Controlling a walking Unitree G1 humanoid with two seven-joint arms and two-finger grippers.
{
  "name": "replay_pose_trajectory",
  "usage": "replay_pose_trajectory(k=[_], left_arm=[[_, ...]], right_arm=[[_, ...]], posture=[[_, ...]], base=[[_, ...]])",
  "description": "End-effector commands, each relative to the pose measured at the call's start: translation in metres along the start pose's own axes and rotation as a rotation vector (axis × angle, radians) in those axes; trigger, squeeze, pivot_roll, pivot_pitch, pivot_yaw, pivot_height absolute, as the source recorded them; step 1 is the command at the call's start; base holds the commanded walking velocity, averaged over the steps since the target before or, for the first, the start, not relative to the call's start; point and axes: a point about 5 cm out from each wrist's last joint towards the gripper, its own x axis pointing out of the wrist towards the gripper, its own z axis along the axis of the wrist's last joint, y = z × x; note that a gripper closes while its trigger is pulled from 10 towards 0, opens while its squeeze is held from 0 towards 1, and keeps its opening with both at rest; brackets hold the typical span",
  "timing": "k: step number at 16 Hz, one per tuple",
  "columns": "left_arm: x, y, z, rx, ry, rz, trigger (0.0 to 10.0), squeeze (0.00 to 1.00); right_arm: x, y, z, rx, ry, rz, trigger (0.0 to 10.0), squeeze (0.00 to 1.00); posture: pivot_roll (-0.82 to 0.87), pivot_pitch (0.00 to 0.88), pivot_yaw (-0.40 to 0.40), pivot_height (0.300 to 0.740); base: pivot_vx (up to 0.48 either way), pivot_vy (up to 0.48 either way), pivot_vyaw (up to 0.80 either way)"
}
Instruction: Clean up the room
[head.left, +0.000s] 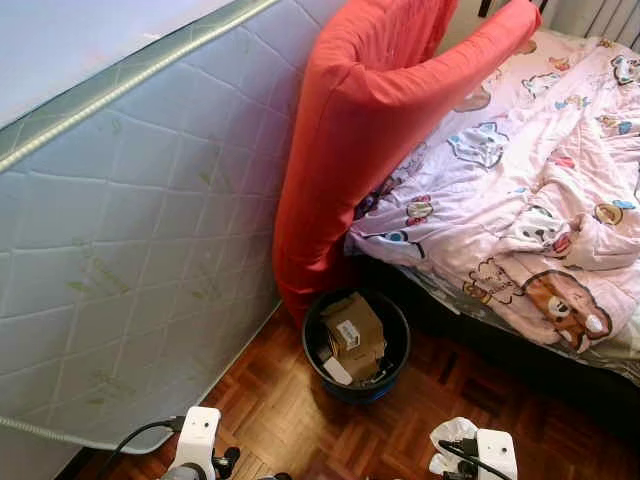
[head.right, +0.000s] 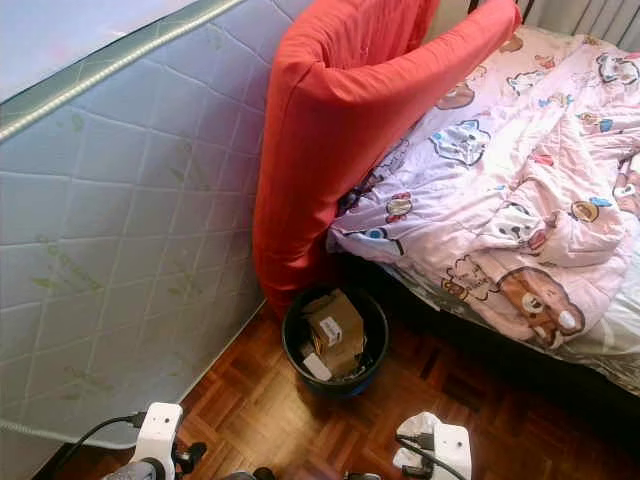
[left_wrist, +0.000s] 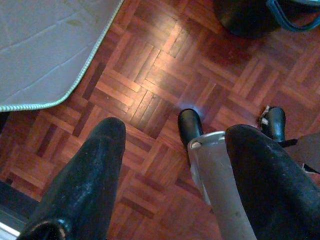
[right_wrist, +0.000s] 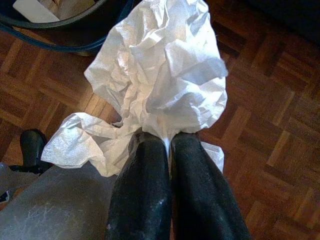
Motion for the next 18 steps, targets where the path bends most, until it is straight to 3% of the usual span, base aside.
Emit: replay_pose_trajectory(k=[1, 4, 7, 18], left_arm=[[-0.002, 0.001, -0.01, -0.001, 0.04, 0.001, 10.0, 0.0], [-0.002, 0.0, -0.009, 0.004, 0.036, -0.003, 10.0, 0.0], [-0.001, -0.001, -0.008, 0.004, 0.036, -0.004, 10.0, 0.0], [-0.002, 0.003, -0.008, -0.007, 0.026, 0.016, 10.0, 0.0]], right_arm=[[-0.003, -0.003, -0.009, 0.008, 0.023, -0.007, 10.0, 0.0], [-0.002, -0.001, -0.007, -0.008, 0.009, -0.001, 10.0, 0.0], [-0.001, 0.004, -0.004, -0.017, -0.003, 0.014, 10.0, 0.0], [0.001, 0.005, 0.006, 0.012, -0.053, 0.0, 10.0, 0.0]], posture=[[0.08, 0.15, 0.005, 0.74], [0.07, 0.148, 0.006, 0.74], [0.08, 0.147, 0.004, 0.74], [0.08, 0.162, 0.005, 0.74]], base=[[0.0, 0.0, 0.0], [0.268, 0.0, 0.0], [0.275, 0.0, 0.63], [0.227, 0.0, 0.0]])
